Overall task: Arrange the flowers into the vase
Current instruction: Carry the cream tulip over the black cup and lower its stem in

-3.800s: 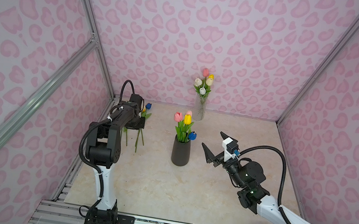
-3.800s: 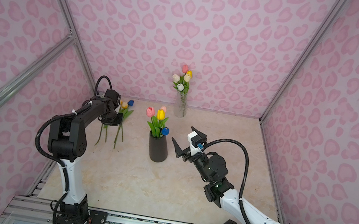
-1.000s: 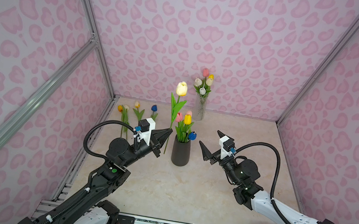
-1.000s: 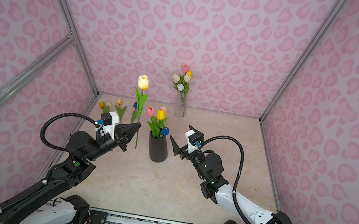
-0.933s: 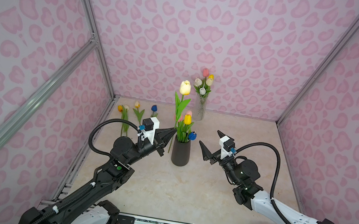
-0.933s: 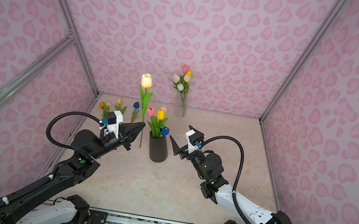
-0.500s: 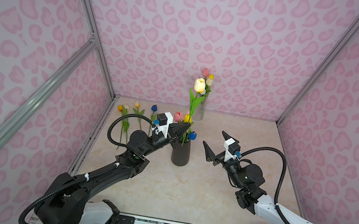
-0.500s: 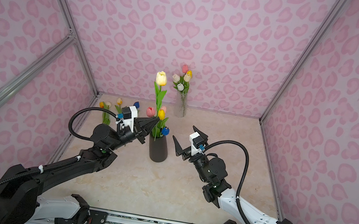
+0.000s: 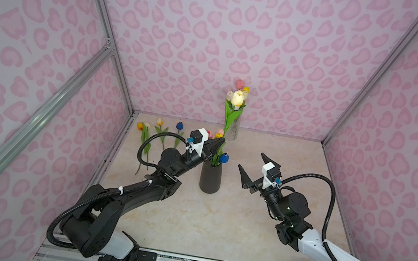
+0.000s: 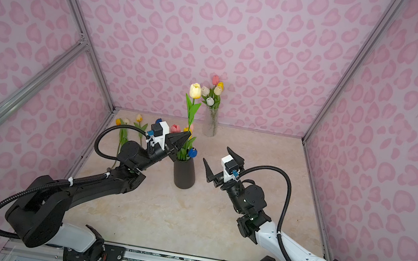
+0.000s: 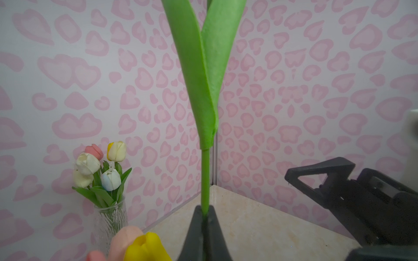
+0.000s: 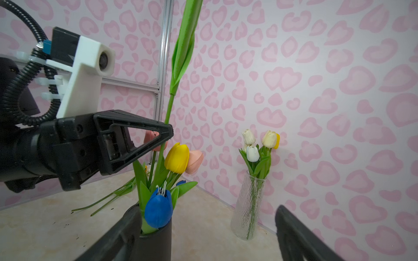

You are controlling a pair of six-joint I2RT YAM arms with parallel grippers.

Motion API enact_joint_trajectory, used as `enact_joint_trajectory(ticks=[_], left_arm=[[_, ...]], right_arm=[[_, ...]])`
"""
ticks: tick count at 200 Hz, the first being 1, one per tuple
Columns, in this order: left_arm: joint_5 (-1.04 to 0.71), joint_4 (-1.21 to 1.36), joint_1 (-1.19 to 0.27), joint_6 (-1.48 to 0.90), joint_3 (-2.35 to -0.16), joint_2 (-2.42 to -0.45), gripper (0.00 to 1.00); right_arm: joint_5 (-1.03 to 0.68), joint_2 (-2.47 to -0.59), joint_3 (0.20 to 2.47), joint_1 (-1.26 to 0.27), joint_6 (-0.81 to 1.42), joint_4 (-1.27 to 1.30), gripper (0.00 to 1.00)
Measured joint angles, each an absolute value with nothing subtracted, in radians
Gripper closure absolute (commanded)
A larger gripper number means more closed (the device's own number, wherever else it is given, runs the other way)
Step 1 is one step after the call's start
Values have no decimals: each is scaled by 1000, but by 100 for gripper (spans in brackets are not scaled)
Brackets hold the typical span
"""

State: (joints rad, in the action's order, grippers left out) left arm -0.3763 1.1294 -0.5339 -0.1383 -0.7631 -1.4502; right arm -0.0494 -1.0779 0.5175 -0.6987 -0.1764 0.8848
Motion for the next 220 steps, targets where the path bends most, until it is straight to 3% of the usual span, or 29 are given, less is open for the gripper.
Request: enact_joint_trajectory(ticks=[98, 120, 140, 220], left_arm=[[-365, 1176, -536, -156, -688, -1481, 97], [-357, 1176, -536, -148, -660, -1459, 80], [-354, 1176, -537, -145, -644, -1427, 72], [-366, 1086, -539, -93, -579, -1330, 75]], right_arm=[[-34, -1075, 511, -699, -186, 877, 9], [-34, -1079, 514, -699, -186, 873, 9], [-35, -1084, 520, -699, -186, 870, 9], [-64, -1114, 558, -701, -176, 850, 9]])
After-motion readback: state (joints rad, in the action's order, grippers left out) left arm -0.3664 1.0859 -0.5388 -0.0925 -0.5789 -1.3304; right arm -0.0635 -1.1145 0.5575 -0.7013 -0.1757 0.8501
